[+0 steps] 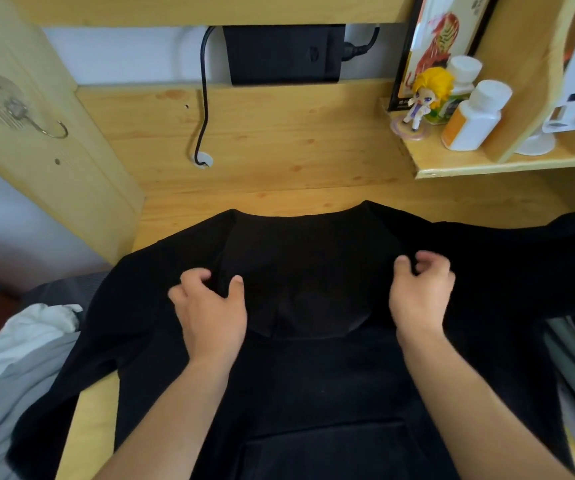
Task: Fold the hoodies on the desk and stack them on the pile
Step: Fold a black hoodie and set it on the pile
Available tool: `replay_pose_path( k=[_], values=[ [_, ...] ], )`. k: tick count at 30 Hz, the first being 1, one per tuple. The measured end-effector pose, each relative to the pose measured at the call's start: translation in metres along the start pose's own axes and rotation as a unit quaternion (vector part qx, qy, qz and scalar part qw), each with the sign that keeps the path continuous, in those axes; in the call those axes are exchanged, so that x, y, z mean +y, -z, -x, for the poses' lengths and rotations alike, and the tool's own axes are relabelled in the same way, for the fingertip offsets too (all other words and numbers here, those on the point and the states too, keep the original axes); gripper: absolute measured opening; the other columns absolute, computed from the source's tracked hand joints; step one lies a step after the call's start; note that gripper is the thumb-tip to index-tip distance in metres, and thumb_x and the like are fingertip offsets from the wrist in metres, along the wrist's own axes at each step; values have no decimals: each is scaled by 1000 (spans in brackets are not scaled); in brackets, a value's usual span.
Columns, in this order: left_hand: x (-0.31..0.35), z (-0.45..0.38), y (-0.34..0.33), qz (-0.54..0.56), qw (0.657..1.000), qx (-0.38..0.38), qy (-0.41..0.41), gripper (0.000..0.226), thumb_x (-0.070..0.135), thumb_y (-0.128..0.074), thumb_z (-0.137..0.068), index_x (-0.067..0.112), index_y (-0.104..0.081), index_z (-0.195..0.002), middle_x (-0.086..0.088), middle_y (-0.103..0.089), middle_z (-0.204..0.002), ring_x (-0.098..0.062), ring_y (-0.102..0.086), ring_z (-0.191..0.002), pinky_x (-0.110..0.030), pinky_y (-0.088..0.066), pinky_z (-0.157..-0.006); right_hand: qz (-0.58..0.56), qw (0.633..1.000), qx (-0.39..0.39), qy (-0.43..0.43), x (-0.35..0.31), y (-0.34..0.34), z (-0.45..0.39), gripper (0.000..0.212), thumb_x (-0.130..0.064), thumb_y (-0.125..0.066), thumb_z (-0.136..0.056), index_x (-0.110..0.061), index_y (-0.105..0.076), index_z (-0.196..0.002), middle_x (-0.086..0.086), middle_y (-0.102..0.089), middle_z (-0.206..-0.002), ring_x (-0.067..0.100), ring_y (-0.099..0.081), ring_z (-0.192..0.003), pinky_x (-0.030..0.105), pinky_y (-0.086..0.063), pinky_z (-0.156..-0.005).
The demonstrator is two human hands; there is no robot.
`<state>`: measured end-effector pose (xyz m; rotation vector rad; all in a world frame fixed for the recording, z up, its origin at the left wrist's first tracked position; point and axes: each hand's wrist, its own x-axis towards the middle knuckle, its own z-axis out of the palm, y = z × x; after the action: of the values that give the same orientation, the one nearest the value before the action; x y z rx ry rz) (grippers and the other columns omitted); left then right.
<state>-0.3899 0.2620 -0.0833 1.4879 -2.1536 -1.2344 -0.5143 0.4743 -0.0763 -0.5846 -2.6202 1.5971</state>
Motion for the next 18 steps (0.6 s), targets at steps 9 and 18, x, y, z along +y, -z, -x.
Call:
replay_pose_path(
  k=[9, 18],
  values=[
    [-13, 32, -5, 41, 962, -254, 87, 33, 37, -62, -100, 9, -58, -83, -2, -57, -62, -14, -52, -53, -23, -45, -50, -111, 945, -245, -187, 31, 0, 38, 19, -13, -64, -98, -19, -60, -115, 1, -71, -114, 22, -70, -102, 44, -61, -87],
    [6, 30, -9, -244, 853, 19, -461, 11, 30, -58, -98, 20, -63, -94, 2, -62, -89, -16, -59, -81, -32, -49, -68, 294, 878, -20, 378, 20, -16, 48, 60, -17, -64, -90, -15, -46, -148, 14, -36, -152, 33, -34, -138, 47, -36, -111]
  ],
)
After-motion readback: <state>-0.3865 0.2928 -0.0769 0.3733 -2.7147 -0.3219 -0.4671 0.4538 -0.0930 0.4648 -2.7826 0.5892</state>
